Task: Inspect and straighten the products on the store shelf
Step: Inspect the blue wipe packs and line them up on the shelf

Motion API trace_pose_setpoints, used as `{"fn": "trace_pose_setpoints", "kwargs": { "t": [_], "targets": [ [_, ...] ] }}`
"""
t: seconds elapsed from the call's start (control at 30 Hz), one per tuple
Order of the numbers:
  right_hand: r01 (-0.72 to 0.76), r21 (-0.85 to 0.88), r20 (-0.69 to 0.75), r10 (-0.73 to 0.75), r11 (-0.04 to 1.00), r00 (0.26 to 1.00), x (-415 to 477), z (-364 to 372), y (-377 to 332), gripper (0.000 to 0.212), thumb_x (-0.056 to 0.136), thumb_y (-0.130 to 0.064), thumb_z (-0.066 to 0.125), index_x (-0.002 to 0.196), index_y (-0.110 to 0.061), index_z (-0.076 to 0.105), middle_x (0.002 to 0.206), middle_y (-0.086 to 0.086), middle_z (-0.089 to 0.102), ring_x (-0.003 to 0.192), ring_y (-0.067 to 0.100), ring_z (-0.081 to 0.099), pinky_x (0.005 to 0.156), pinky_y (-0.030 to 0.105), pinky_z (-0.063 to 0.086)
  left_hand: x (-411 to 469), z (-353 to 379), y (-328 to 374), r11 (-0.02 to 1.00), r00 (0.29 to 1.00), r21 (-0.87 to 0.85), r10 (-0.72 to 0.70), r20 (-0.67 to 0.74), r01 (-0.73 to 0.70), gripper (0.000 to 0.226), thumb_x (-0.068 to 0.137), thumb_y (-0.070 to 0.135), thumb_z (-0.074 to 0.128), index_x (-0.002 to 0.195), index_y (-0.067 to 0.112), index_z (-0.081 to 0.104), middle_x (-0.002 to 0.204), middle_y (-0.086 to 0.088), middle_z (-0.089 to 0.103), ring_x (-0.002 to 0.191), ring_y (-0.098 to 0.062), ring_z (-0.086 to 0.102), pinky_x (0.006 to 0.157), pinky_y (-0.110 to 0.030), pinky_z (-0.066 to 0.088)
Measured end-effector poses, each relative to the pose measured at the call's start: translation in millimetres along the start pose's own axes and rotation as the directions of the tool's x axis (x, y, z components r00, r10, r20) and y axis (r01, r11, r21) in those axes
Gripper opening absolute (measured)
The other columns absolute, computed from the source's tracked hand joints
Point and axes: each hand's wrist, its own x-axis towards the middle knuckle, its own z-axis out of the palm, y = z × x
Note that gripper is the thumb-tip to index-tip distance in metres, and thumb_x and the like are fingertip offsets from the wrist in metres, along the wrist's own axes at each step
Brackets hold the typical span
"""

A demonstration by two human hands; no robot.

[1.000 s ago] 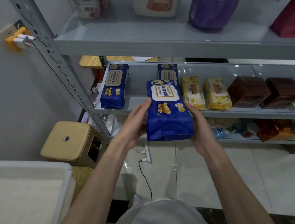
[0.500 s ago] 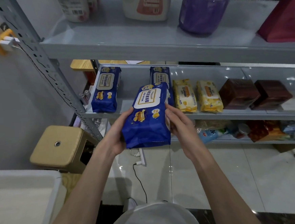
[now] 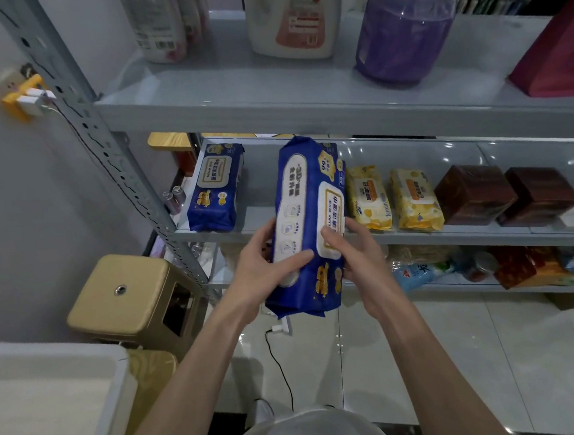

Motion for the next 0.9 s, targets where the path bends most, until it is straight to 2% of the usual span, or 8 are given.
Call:
{"fn": "trace_pose_setpoints", "kwargs": {
  "t": [0.13, 0.3, 0.37, 0.47, 0.57, 0.7, 0.8, 0.9],
  "targets": [
    [-0.009, -0.023, -0.003, 0.008, 1.000, 1.000, 4, 0, 3, 0.104, 0.050, -0.058, 0.089, 0.142, -0.033, 0.045, 0.124, -0.005, 0.071, 0.107, 0.014, 0.073, 0.085, 0.037, 0.061, 3, -5, -2, 0.995, 1.000, -0.097, 0.013, -0.001, -0.013, 0.044, 0.094, 0.031, 0.069, 0.137, 0.032, 0.058, 0.126, 0.004, 0.069, 0.116, -0.016, 0.068, 0.087, -0.035, 0.061],
    [-0.015, 0.056, -0.015, 0.016, 0.998, 1.000, 7, 0, 15, 0.086, 0.069, -0.038, 0.088, 0.143, -0.029, 0.046, 0.121, 0.001, 0.074, 0.103, 0.017, 0.075, 0.077, 0.034, 0.061, 8, -7, -1, 0.996, 1.000, -0.086, 0.024, -0.006, -0.025, 0.036, 0.091, 0.027, 0.070, 0.126, 0.031, 0.061, 0.130, -0.001, 0.065, 0.118, -0.017, 0.066, 0.077, -0.024, 0.058],
    [-0.007, 0.093, -0.009, 0.007, 0.996, 1.000, 7, -3, 17, 0.087, 0.070, -0.033, 0.089, 0.144, -0.027, 0.046, 0.120, 0.003, 0.074, 0.104, 0.020, 0.075, 0.076, 0.035, 0.060, 12, -7, -1, 0.995, 1.000, -0.098, 0.007, -0.015, -0.009, 0.041, 0.085, 0.030, 0.075, 0.123, 0.031, 0.059, 0.133, -0.004, 0.062, 0.120, -0.021, 0.064, 0.082, -0.029, 0.058],
    [0.020, 0.124, 0.009, -0.021, 0.992, 1.000, 5, -7, 17, 0.089, 0.064, -0.032, 0.086, 0.143, -0.026, 0.045, 0.122, 0.005, 0.074, 0.105, 0.023, 0.075, 0.076, 0.035, 0.061, 15, -11, -4, 0.987, 0.993, -0.114, -0.106, 0.048, 0.110, 0.072, 0.074, 0.040, 0.080, 0.138, 0.036, 0.047, 0.132, -0.002, 0.064, 0.119, -0.022, 0.066, 0.097, -0.042, 0.055],
    [0.025, 0.130, 0.058, -0.033, 0.991, 0.998, 4, -9, 20, 0.087, 0.063, -0.030, 0.092, 0.139, -0.027, 0.049, 0.123, 0.005, 0.073, 0.108, 0.025, 0.074, 0.079, 0.038, 0.062, 12, -12, -6, 0.980, 0.973, -0.111, -0.145, 0.180, 0.166, 0.063, 0.081, 0.038, 0.075, 0.139, 0.030, 0.051, 0.123, -0.001, 0.073, 0.112, -0.021, 0.071, 0.101, -0.047, 0.053],
    [0.015, 0.091, 0.140, -0.028, 0.996, 0.990, 5, -13, 19, 0.079, 0.066, -0.032, 0.089, 0.136, -0.034, 0.052, 0.124, 0.003, 0.073, 0.113, 0.025, 0.072, 0.085, 0.043, 0.062, 11, -13, -12, 0.983, 0.983, -0.127, -0.116, 0.140, 0.134, 0.057, 0.081, 0.035, 0.082, 0.131, 0.026, 0.057, 0.121, -0.002, 0.074, 0.112, -0.025, 0.071, 0.099, -0.051, 0.055],
    [0.045, -0.018, 0.215, -0.040, 0.999, 0.976, 9, -17, 9, 0.079, 0.068, -0.041, 0.090, 0.138, -0.036, 0.053, 0.123, -0.006, 0.074, 0.115, 0.019, 0.071, 0.084, 0.036, 0.061, 12, -15, -16, 0.987, 0.991, -0.125, -0.088, 0.104, 0.101, 0.064, 0.077, 0.031, 0.087, 0.132, 0.022, 0.055, 0.122, -0.002, 0.072, 0.115, -0.025, 0.070, 0.097, -0.051, 0.056],
    [0.054, -0.064, 0.253, -0.036, 0.997, 0.967, 13, -19, 3, 0.074, 0.073, -0.036, 0.081, 0.141, -0.033, 0.053, 0.123, -0.007, 0.074, 0.114, 0.015, 0.071, 0.079, 0.029, 0.061, 15, -17, -16, 0.993, 0.996, -0.105, -0.047, 0.078, 0.055, 0.073, 0.070, 0.029, 0.087, 0.134, 0.023, 0.053, 0.129, -0.003, 0.068, 0.116, -0.022, 0.069, 0.094, -0.049, 0.059]
  ]
}}
